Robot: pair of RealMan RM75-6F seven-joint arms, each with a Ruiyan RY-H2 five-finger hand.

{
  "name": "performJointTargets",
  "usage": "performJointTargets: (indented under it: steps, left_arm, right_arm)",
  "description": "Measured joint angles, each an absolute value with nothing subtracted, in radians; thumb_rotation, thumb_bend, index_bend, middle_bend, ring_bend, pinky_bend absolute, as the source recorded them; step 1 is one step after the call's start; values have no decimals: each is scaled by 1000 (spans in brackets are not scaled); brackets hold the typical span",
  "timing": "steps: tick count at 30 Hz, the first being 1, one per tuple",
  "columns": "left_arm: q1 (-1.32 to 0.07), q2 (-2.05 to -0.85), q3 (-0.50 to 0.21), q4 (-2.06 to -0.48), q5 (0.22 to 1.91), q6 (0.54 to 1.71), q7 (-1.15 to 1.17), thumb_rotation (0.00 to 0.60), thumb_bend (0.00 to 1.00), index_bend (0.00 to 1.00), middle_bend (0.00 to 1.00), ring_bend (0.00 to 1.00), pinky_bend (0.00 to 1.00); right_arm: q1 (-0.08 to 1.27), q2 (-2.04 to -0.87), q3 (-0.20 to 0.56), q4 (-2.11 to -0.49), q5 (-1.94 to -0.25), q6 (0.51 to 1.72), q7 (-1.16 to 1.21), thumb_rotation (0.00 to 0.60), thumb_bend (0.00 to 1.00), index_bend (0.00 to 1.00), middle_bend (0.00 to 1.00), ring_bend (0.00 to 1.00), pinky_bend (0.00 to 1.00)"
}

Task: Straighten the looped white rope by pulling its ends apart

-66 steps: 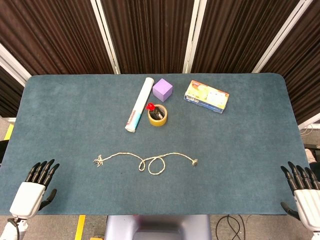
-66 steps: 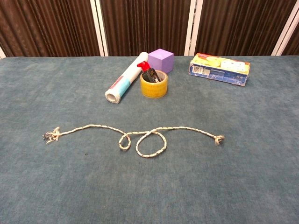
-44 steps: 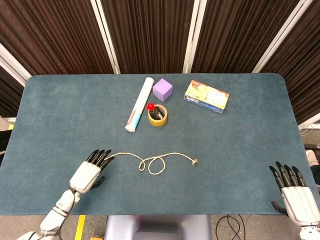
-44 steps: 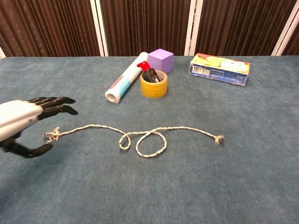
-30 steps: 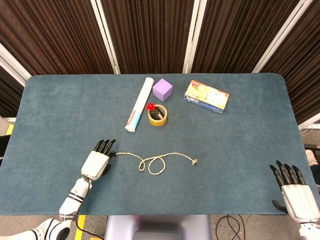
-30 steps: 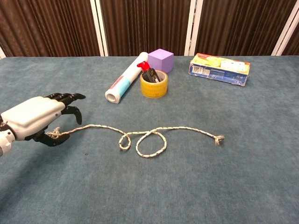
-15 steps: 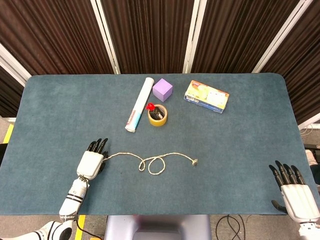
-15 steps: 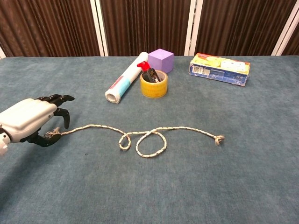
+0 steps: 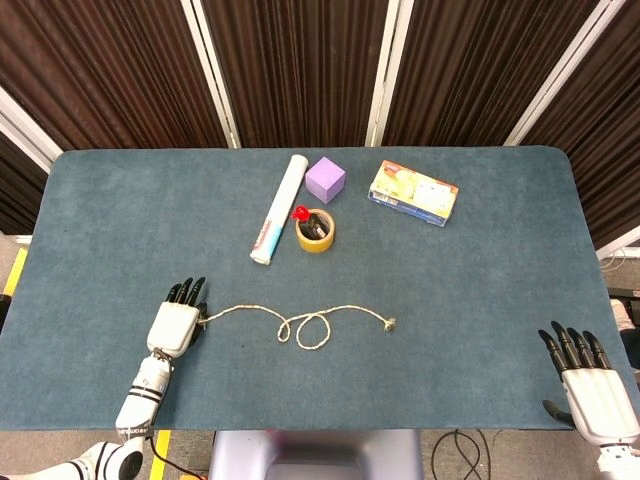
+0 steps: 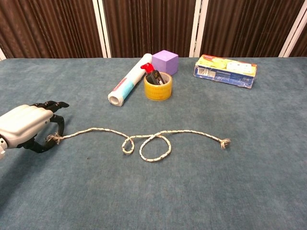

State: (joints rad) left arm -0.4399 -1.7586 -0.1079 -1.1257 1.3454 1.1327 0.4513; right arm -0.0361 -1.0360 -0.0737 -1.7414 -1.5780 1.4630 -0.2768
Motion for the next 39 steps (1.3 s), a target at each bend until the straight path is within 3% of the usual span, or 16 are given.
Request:
performJointTargets:
  steps: [16,25,28,31,39]
  left_arm:
    - [-457,-1765,-104,-1117,1343,1133,433,600,464,624,80,0,172]
    - [-459,-1729,-94,-1163,1371,1160,410,600,489,633,85,0,173]
    - [-459,-1715,-95,-1180,1373,1166,412,600,489,634,85,0,173]
    - [-458,-1705,-95,-1190,1372,1171,411,600,490,634,86,0,174]
    - [-455,-1682,-94,-1212,1374,1184,404,600,486,636,86,0,175]
  right_arm:
    - [-35,-1043,-74,-1739,-1581,1456,-287,600,253,0,0,0,0]
    - [18,-1076,-62,-1732,-1612,1402,-289,600,253,4,0,0,0]
    - [66,-1098,-45,-1734,-1618,1345,-291,600,264,123,0,0,0]
    - [134,-1139,-14,-1734,-1610,1262,-311,600,305,302,0,0,0]
    - [318,-1371,101,-1675,-1516,1113,-440,600,391,534,0,0,0]
